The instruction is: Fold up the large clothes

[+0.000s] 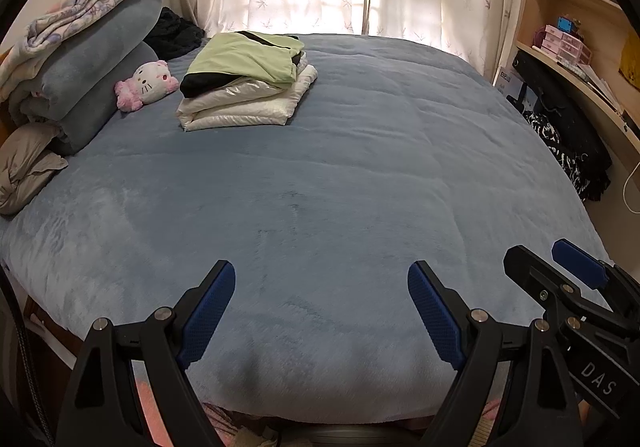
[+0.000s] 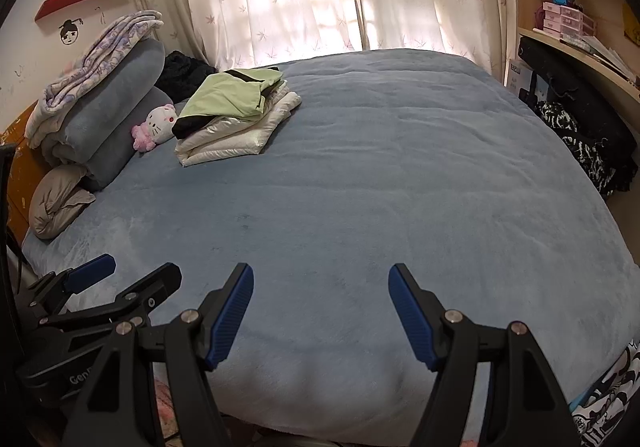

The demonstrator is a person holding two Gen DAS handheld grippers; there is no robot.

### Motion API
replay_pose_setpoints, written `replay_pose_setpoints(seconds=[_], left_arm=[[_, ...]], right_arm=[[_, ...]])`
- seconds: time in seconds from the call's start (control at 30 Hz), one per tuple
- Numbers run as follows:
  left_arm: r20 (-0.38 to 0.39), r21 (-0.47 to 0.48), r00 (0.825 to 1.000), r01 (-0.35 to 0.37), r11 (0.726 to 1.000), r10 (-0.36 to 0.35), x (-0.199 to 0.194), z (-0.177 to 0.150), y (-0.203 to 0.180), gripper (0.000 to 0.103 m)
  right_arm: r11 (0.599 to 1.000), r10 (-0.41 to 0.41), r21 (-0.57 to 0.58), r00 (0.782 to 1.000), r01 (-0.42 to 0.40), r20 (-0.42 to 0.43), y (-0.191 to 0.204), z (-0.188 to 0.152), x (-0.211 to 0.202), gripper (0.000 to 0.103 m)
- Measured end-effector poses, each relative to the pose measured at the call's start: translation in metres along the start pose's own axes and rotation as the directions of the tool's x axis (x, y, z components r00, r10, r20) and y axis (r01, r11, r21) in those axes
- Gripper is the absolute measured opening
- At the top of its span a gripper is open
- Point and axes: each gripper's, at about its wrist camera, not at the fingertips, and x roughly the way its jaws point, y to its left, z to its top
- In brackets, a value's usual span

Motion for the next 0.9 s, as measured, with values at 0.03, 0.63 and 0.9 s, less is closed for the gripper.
replay_pose_setpoints(seconds=[0.03, 0.63, 0.9], left_arm=[[-0.001, -0.002, 1.0, 0.002, 1.0, -0.002, -0.0005, -0.0004, 0.0006, 0.087], [-0.014, -0.01, 1.0, -0.004, 1.0, 0.004, 0.0007, -0.0038, 0.0038, 0.087], [-0.016, -0.006, 1.0, -0.01, 1.0, 0.01, 0.0033, -0.0045, 0.0039, 0.086]], right_arm=[[1.0, -0.001, -0.001, 1.0, 0.001, 0.002, 0.0006, -0.0001, -0.0013, 0.07], [1.0, -0.003, -0.005, 1.0, 0.003, -0.005, 0.0059, -0.0014, -0.0021, 0.07], [1.0, 0.001, -0.003, 1.0, -0.001, -0.016, 0.0069, -0.0001, 0.0046, 0.07]])
